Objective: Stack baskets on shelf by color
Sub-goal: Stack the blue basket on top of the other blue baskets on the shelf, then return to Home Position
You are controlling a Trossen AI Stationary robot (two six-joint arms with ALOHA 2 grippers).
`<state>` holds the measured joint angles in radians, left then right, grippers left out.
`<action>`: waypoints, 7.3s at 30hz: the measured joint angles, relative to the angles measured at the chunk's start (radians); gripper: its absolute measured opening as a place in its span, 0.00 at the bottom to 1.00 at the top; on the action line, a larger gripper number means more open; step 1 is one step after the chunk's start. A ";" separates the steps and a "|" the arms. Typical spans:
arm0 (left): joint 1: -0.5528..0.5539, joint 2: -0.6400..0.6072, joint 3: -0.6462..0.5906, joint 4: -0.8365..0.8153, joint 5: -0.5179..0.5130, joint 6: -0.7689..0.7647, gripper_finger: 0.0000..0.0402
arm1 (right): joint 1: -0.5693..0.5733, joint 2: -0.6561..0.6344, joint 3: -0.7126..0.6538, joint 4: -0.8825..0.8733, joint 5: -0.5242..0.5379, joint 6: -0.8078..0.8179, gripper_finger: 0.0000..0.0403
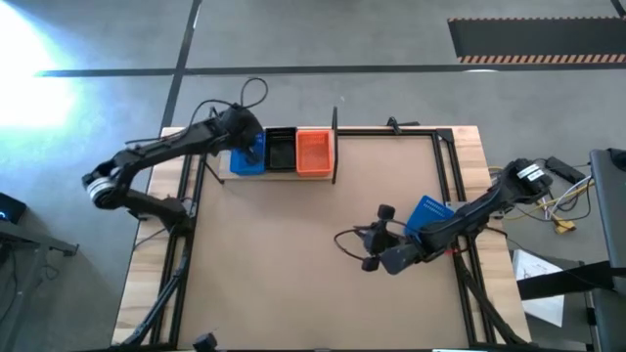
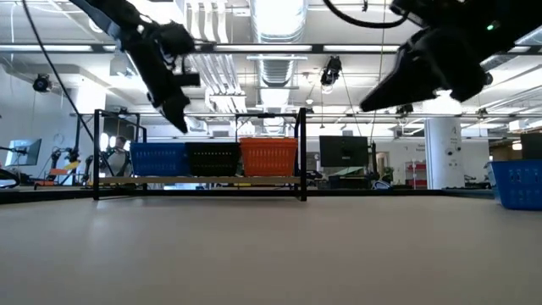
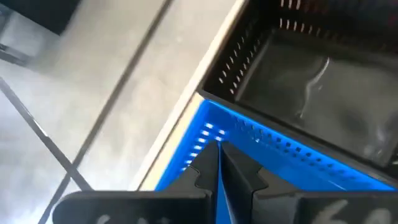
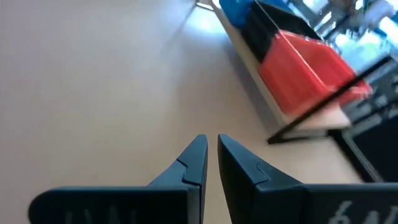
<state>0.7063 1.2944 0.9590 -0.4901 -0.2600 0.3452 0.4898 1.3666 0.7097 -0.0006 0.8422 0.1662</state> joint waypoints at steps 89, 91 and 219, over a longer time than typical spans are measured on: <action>-0.772 0.270 -0.183 0.441 0.246 0.306 0.22 | -0.192 0.371 0.521 -0.328 -0.621 -0.559 0.03; -0.772 0.268 -0.183 0.429 0.246 0.296 0.15 | -0.194 0.371 0.521 -0.318 -0.597 -0.551 0.03; -0.846 -0.021 -0.490 1.241 -0.098 -0.672 0.42 | 0.000 0.068 -0.323 0.376 -0.021 0.032 0.06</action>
<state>-0.1397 1.2734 0.4687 0.7507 -0.3578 -0.3271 0.4902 1.4341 0.3868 0.3750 0.8211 0.1980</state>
